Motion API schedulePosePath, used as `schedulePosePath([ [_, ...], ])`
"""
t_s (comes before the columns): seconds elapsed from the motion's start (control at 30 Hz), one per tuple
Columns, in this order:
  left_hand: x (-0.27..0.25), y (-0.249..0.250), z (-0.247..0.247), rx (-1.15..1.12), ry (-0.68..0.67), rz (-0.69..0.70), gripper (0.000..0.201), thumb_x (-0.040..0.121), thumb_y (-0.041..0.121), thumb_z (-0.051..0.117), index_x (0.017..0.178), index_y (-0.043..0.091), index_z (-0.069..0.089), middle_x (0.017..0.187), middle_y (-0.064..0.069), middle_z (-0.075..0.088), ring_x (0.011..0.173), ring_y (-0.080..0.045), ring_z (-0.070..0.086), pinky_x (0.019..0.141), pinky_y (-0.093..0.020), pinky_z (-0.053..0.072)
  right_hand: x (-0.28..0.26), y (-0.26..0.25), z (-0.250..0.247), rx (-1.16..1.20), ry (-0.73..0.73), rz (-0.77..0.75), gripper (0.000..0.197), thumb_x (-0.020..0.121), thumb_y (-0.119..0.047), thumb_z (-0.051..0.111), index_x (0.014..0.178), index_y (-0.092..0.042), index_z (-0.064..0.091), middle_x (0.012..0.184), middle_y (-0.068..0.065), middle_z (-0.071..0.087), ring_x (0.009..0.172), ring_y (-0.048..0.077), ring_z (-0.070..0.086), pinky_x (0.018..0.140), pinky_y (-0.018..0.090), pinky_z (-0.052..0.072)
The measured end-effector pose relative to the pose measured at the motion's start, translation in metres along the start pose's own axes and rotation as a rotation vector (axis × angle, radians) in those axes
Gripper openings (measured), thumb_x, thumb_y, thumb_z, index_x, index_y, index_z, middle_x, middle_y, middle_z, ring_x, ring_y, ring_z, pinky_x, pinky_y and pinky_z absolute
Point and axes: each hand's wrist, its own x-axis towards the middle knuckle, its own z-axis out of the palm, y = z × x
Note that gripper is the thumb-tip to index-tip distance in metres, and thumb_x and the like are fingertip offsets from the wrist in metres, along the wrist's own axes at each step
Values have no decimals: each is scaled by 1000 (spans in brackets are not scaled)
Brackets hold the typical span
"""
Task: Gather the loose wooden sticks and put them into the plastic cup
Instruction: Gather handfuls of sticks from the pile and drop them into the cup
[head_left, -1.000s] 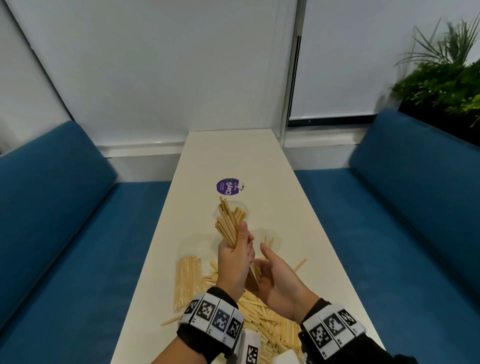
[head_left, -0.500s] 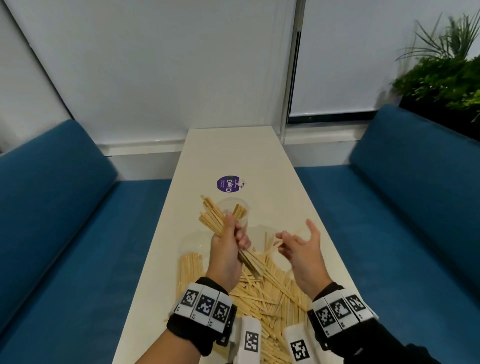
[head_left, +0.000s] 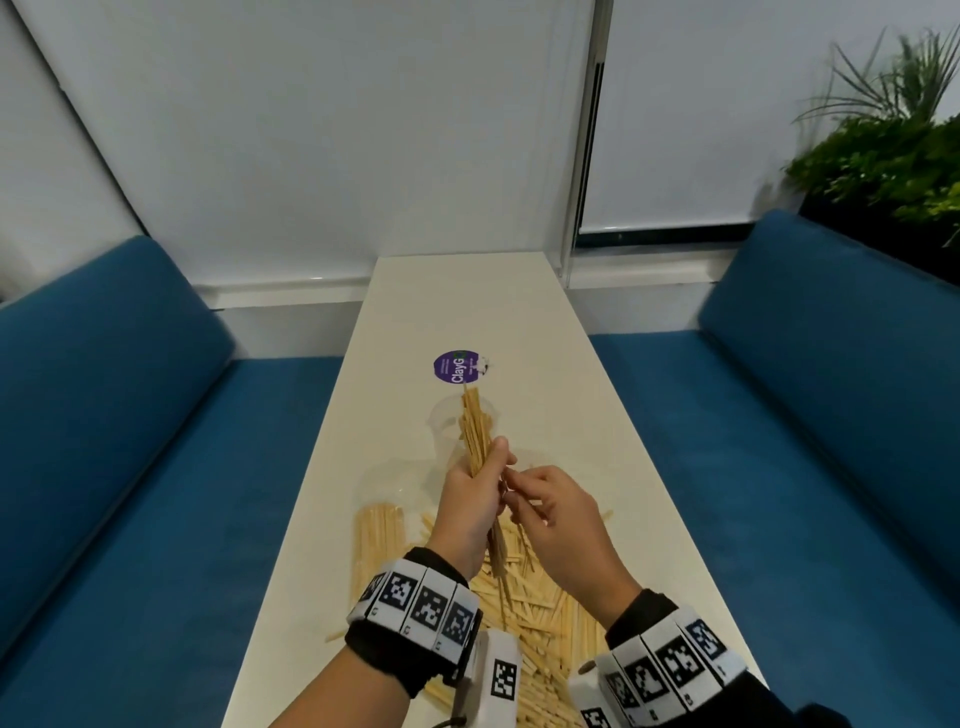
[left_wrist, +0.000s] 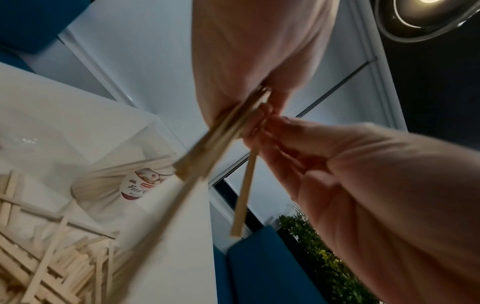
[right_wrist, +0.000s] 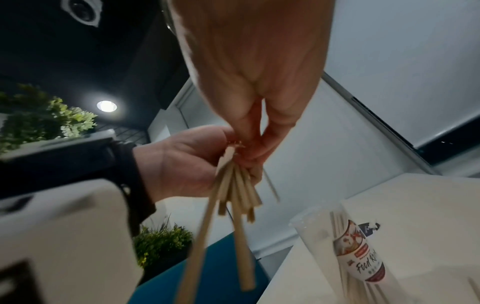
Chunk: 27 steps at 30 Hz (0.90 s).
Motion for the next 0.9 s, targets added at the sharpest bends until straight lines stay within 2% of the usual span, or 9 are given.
schedulePosePath([
  [0.17,-4,5,1,-83,51,-56,30,95,40,46,86,12,52,78,-2,52,68,-13,54,59,-23,44,4,-2,-1,-117,-109,38,36,94,-30,52,131,-28,52,107,-7,54,91,-4,53,72,5,42],
  [0.27,-4,6,1,-60,50,-69,37,95,41,45,115,9,49,100,-7,60,94,-22,61,77,-33,51,6,-8,-5,-27,-284,72,38,98,-27,45,135,-34,42,109,-9,61,88,-7,55,74,1,42],
  [0.4,0,-3,-1,119,-26,-34,59,91,50,45,139,17,32,134,-8,48,120,-24,50,100,-40,44,9,-11,-12,-25,-410,119,39,97,-19,47,136,-21,41,105,-4,63,95,10,61,85,20,51],
  [0.47,-1,-6,0,197,-95,-24,56,90,52,46,134,22,31,135,-8,44,120,-24,50,104,-45,42,10,-13,-11,9,-451,142,38,97,-10,45,134,-12,40,114,0,58,101,10,59,90,26,51],
  [0.57,-1,-8,1,362,-149,80,18,90,54,46,101,40,48,127,-2,42,120,-21,46,106,-46,38,5,-17,-9,211,-507,128,56,96,3,37,142,-23,16,130,-13,38,120,-3,42,90,4,41],
  [0.63,-3,-4,3,448,-176,151,16,90,54,45,88,41,55,117,4,39,119,-17,43,107,-42,36,2,-18,-8,327,-514,118,61,96,9,31,134,-33,6,130,-18,28,129,-2,28,89,-2,35],
  [0.73,-9,6,3,415,-244,176,22,90,50,46,109,40,54,114,12,46,117,-9,46,99,-27,39,-3,-12,-1,391,-456,109,60,99,2,29,141,-31,1,139,-15,23,140,12,26,105,15,37],
  [0.8,-14,9,2,346,-325,133,39,90,49,43,126,33,45,109,18,49,109,-2,47,87,-16,40,-5,-9,1,376,-392,102,56,101,-6,30,147,-24,4,146,-9,24,140,18,28,112,26,33],
  [0.9,-18,-1,-3,268,-371,32,51,82,64,28,123,38,43,112,19,52,110,-3,47,91,-17,39,-2,-10,-5,387,-294,88,26,101,-12,32,126,-22,32,116,-9,51,108,-4,51,88,11,45],
])
